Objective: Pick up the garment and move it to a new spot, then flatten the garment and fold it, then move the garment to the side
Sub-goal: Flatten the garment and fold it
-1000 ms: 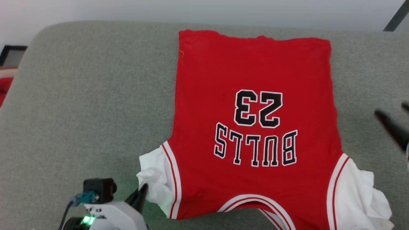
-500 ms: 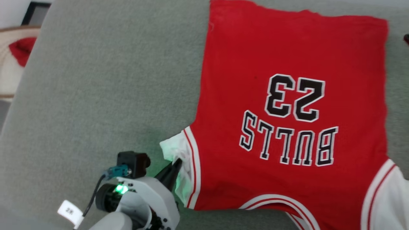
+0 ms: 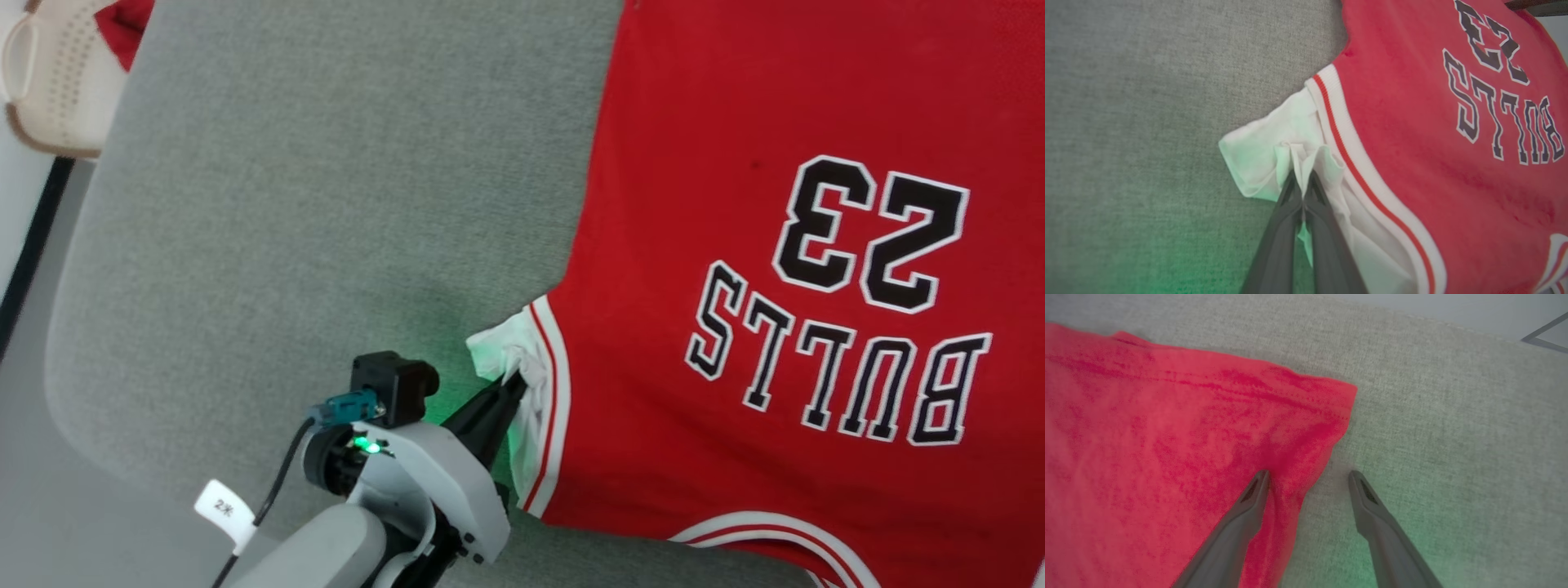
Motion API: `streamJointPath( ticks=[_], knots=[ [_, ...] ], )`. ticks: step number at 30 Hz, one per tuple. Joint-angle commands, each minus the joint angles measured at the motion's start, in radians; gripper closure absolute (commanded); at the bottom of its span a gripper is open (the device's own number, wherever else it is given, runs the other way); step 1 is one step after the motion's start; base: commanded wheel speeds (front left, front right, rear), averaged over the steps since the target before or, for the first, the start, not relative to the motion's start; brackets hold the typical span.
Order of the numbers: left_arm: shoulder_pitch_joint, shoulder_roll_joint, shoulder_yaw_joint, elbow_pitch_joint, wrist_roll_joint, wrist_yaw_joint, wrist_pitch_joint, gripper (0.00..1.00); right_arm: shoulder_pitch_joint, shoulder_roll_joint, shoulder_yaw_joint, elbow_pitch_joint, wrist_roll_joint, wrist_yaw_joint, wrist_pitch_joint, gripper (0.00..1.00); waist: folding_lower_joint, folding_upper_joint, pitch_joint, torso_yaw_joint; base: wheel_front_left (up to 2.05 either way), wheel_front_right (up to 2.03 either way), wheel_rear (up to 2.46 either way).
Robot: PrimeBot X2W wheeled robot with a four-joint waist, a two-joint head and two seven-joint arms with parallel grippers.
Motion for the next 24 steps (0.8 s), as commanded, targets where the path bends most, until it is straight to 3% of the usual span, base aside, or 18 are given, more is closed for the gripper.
streamJointPath(
  ticks=[1,6,7,17,24],
  knots=[
    [-0.005,-0.012,-0.011,0.038,0.002,-0.005,0.009,1.00,-0.008,0.011,-0.005,0.049,-0.019,-0.001,0.022,0.00,0.0000,0.0000,0.034,0.041,0.00,0.00,0.00],
    [-0.015,-0.027,-0.019,0.076,-0.007,-0.021,0.002,1.00,0.003,0.049,-0.023,0.168,-0.065,0.000,0.085,0.00,0.0000,0.0000,0.032,0.059,0.00,0.00,0.00],
    [-0.016,-0.029,-0.017,0.088,-0.008,-0.025,-0.001,1.00,0.009,0.059,-0.030,0.206,-0.083,0.000,0.114,1.00,0.0000,0.0000,0.029,0.062,0.00,0.00,0.00],
    [-0.006,-0.022,-0.005,0.125,-0.025,-0.042,-0.017,1.00,-0.010,0.081,-0.069,0.231,-0.126,0.000,0.098,1.00,0.0000,0.0000,-0.017,0.033,0.00,0.00,0.00],
    [0.005,0.002,0.013,0.137,-0.032,-0.038,-0.026,1.00,0.001,0.084,-0.008,0.140,-0.065,0.000,0.069,1.00,0.0000,0.0000,-0.088,-0.034,0.00,0.00,0.00]
  ],
)
